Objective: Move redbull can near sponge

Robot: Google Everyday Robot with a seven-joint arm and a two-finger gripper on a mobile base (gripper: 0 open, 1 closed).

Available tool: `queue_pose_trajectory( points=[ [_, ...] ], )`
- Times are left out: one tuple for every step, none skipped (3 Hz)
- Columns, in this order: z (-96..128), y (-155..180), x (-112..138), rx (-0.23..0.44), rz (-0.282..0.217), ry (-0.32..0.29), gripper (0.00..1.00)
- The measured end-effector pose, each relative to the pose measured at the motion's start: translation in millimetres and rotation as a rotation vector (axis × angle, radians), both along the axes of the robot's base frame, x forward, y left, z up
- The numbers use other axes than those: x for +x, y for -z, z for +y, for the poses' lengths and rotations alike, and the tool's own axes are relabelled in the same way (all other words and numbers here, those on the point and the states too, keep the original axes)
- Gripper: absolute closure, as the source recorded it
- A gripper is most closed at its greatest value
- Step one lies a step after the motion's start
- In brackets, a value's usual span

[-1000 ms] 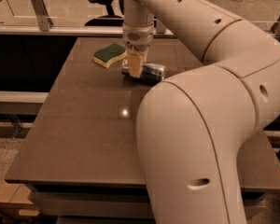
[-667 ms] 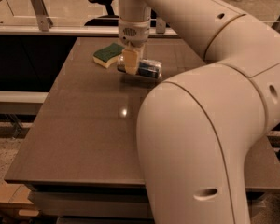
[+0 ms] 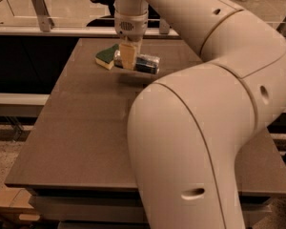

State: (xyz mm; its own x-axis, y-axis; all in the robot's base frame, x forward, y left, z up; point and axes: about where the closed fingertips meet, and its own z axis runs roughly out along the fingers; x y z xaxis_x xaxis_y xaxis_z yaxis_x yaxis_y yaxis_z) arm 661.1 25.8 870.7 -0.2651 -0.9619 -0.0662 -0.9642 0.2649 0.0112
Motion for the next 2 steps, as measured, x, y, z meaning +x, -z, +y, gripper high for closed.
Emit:
queue_pose_trajectory(
  points=[
    [1.7,5.0,10.2,-0.013,-0.004,0.007,1.00],
    [-0.4,16.1,18.6,-0.026,0.005,0.020,1.00]
  ],
)
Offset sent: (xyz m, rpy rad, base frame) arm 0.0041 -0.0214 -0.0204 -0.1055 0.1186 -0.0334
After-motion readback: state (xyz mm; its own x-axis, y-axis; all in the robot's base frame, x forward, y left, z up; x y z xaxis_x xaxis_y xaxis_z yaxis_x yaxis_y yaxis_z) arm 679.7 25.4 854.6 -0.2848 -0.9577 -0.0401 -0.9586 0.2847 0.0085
